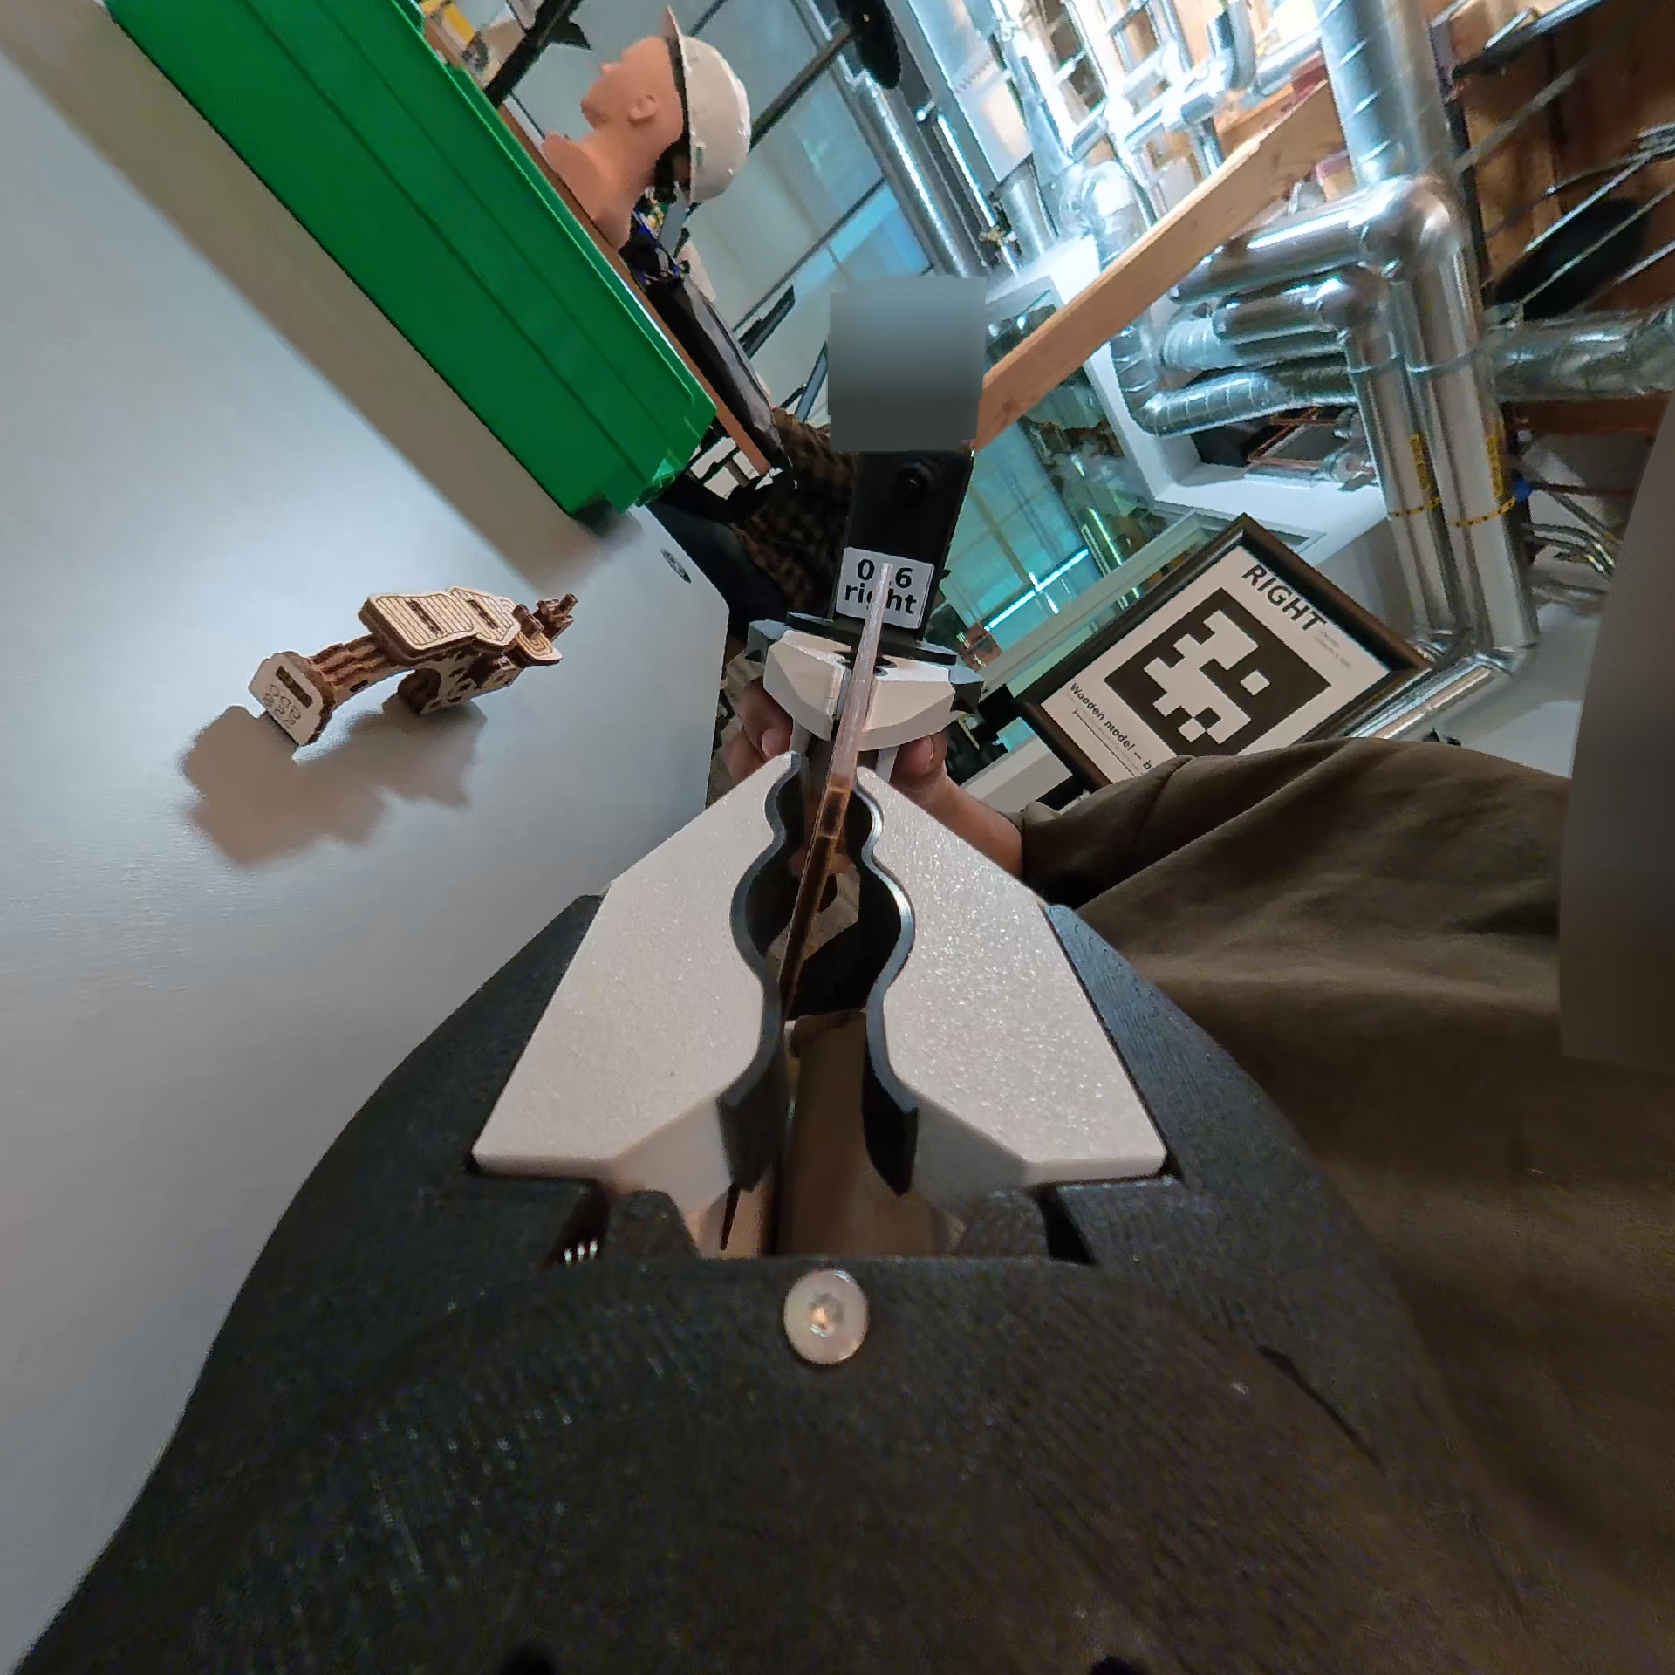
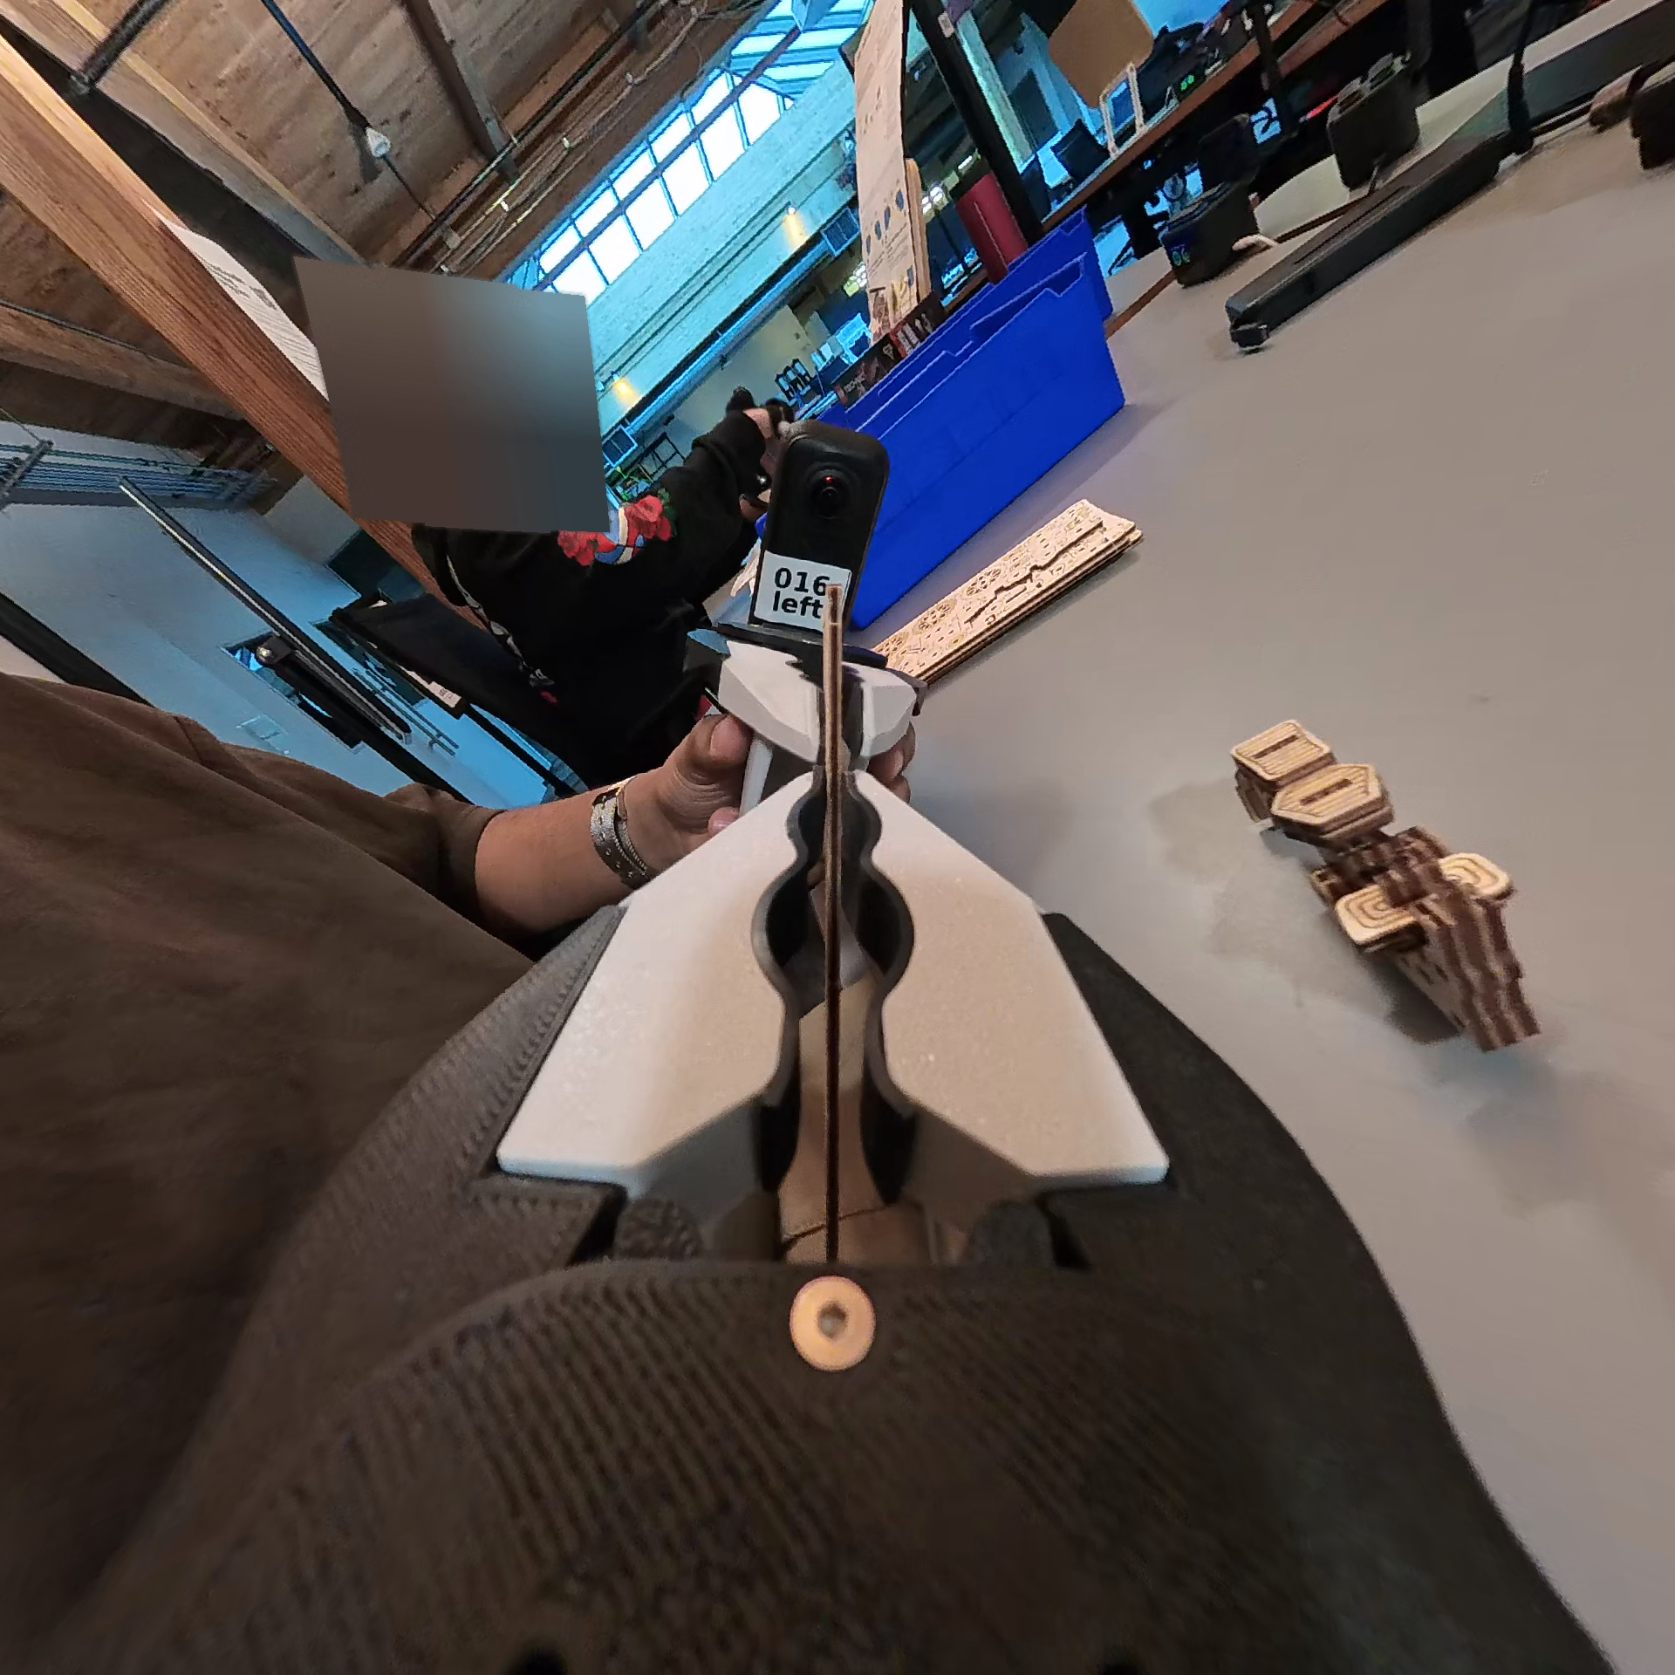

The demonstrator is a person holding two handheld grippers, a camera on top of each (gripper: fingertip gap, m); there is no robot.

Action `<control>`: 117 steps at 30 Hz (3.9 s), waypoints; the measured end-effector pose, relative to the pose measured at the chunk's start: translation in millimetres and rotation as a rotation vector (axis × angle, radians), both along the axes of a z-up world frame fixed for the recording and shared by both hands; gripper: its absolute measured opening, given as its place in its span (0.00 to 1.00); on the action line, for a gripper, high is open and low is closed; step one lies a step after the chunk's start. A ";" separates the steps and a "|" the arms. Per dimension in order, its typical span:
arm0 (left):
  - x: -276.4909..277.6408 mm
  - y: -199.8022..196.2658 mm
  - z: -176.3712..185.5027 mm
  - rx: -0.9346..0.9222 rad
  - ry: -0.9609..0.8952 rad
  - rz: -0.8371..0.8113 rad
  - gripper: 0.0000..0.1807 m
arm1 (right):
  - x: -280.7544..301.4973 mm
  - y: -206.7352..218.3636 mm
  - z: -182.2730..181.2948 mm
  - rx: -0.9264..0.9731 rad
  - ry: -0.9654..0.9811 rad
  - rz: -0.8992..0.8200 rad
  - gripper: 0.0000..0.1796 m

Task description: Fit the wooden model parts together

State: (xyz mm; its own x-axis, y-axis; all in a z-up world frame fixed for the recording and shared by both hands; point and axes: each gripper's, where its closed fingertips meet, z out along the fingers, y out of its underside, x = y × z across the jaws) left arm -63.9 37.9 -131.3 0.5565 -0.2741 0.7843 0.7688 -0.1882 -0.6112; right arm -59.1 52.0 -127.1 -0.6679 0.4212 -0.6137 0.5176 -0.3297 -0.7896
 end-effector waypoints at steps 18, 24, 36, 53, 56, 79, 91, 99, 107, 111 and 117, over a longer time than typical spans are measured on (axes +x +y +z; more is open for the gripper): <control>0.6 -0.1 3.0 0.018 -0.018 0.002 0.01 | -0.3 0.6 0.6 -0.013 -0.006 -0.008 0.00; -1.5 0.2 3.0 0.019 -0.011 0.015 0.00 | -1.8 0.7 -0.2 -0.012 -0.009 -0.018 0.01; 2.1 6.8 -8.2 -0.049 -0.034 0.036 0.00 | -10.1 9.0 -7.1 0.280 0.160 -0.153 0.06; 5.5 10.8 -21.1 -0.145 0.071 0.059 0.00 | -13.7 15.3 -16.2 0.226 0.052 -0.153 0.05; 6.5 10.7 -22.5 -0.152 0.077 0.052 0.00 | -13.8 16.3 -18.8 0.216 0.028 -0.144 0.08; 9.6 11.5 -25.5 -0.177 0.105 0.042 0.00 | -9.5 13.5 -20.1 0.222 0.023 -0.093 0.05; -6.4 4.8 -1.2 -0.128 0.310 0.179 0.00 | -26.4 7.1 -0.3 0.145 0.025 -0.127 0.06; -50.8 -28.7 41.1 0.063 0.353 0.412 0.00 | -60.9 -24.5 40.1 0.119 0.085 -0.060 0.04; -88.3 -58.1 38.7 0.118 0.204 0.492 0.00 | -98.8 -57.1 36.3 0.087 -0.003 0.005 0.03; -89.2 -60.3 34.3 0.070 0.243 0.505 0.00 | -103.3 -60.7 30.2 0.118 -0.005 0.000 0.05; -88.6 -59.6 33.0 0.042 0.276 0.496 0.00 | -106.4 -59.9 30.0 0.150 0.040 -0.030 0.06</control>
State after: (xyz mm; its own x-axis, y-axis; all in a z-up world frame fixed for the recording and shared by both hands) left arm -152.5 -21.7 -98.3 0.8094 0.0449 0.5855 0.5694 0.1838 -0.8013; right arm -165.4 -7.9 -97.1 -0.6760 0.5266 -0.5155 0.4766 -0.2210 -0.8509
